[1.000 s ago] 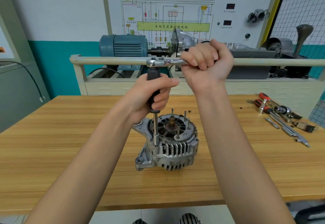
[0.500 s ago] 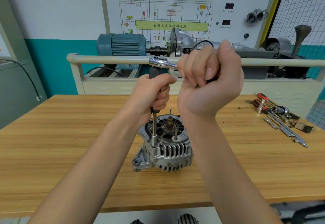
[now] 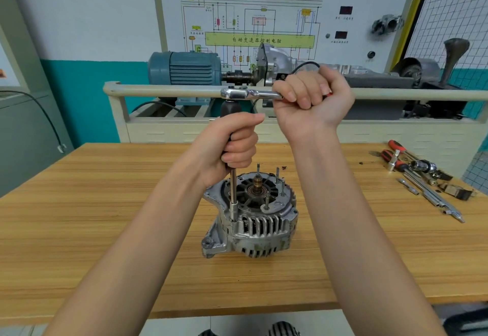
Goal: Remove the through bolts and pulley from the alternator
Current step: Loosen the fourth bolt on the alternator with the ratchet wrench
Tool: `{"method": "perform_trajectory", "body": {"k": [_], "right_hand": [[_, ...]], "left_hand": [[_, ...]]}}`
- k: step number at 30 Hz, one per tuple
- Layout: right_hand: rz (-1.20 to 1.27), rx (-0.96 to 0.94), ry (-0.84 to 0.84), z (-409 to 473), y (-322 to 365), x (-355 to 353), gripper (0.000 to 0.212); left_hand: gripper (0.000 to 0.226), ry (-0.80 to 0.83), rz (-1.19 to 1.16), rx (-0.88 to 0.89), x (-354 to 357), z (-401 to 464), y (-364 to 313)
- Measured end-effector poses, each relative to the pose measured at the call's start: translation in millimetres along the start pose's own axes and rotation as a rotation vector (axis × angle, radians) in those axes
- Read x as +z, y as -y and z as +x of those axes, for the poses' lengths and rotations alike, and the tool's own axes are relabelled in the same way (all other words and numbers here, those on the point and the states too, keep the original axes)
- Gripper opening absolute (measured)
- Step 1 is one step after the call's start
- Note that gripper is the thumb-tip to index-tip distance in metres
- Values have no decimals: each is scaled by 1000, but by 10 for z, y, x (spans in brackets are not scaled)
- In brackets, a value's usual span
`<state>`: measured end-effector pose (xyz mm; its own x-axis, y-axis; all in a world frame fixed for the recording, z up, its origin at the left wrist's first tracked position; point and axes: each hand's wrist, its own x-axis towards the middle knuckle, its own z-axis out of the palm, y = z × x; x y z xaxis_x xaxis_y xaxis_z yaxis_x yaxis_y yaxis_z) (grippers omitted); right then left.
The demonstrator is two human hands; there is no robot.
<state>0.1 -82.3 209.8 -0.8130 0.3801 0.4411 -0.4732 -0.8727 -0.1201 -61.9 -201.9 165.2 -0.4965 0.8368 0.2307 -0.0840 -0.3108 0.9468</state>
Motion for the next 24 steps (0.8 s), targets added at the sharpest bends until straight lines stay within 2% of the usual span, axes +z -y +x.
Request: {"method": "perform_trajectory", "body": {"k": [2, 5, 8, 10, 13, 16, 20, 22, 24], "right_hand": [[-65, -79, 41, -64, -31, 8, 49], [-273, -270, 193, -225, -145, 56, 55], [-405, -450, 324, -335, -309, 116, 45], [-416, -471, 351, -347, -329, 123, 43], [-327, -339, 328, -294, -202, 71, 51], [-135, -109, 208, -151, -31, -1, 47], [106, 135, 17, 76, 45, -107, 46], [167, 180, -1, 123, 43, -143, 46], [163, 139, 20, 95, 47, -149, 45]], "left_hand": [[49, -66, 9, 31, 29, 3, 2], [54, -189, 74, 55, 75, 23, 18], [59, -286, 119, 73, 128, 31, 36], [59, -307, 134, 94, 133, 16, 42], [51, -227, 173, 113, 83, -41, 29], [36, -131, 230, 128, 55, -93, -19], [31, -158, 289, 275, 118, -75, -3], [35, -152, 252, 292, 160, -53, 32], [39, -159, 191, 269, 165, -38, 51]]}}
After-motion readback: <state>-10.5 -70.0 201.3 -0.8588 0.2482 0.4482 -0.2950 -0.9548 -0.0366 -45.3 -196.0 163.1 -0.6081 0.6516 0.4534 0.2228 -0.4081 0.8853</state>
